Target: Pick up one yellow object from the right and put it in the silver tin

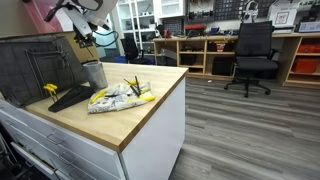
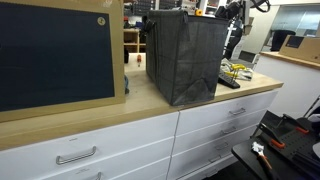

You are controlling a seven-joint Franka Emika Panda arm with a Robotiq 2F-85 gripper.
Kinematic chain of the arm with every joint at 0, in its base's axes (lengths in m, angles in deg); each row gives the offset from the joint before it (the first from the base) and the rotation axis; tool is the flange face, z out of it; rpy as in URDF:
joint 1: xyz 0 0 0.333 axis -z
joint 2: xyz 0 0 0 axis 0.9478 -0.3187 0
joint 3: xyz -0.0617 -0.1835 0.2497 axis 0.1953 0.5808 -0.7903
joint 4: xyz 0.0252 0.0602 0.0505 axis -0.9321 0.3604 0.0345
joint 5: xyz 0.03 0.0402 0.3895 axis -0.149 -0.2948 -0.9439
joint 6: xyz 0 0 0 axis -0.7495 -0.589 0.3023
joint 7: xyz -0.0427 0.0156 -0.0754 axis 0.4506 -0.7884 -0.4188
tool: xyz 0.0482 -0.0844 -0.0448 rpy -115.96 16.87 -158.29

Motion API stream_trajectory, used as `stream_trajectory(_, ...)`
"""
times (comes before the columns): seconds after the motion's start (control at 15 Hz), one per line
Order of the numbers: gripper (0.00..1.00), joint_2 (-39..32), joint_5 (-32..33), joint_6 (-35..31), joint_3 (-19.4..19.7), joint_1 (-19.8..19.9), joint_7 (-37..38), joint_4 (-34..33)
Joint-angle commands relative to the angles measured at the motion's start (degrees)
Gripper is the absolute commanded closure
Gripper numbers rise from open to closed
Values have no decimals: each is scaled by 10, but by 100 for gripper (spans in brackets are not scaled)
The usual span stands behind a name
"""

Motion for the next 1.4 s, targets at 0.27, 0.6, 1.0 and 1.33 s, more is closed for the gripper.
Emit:
stream_trajectory(0.27,96,-102,-34,13,-35,-1,-18,-97)
stream_trajectory(0.6,96,-124,-34,34,-42,10,-19,-107)
stream_trajectory(1.0,96,-122,-40,70,-37,38,-16,-92)
stream_trajectory(1.33,96,-129,-39,86,-36,49,-31,-86)
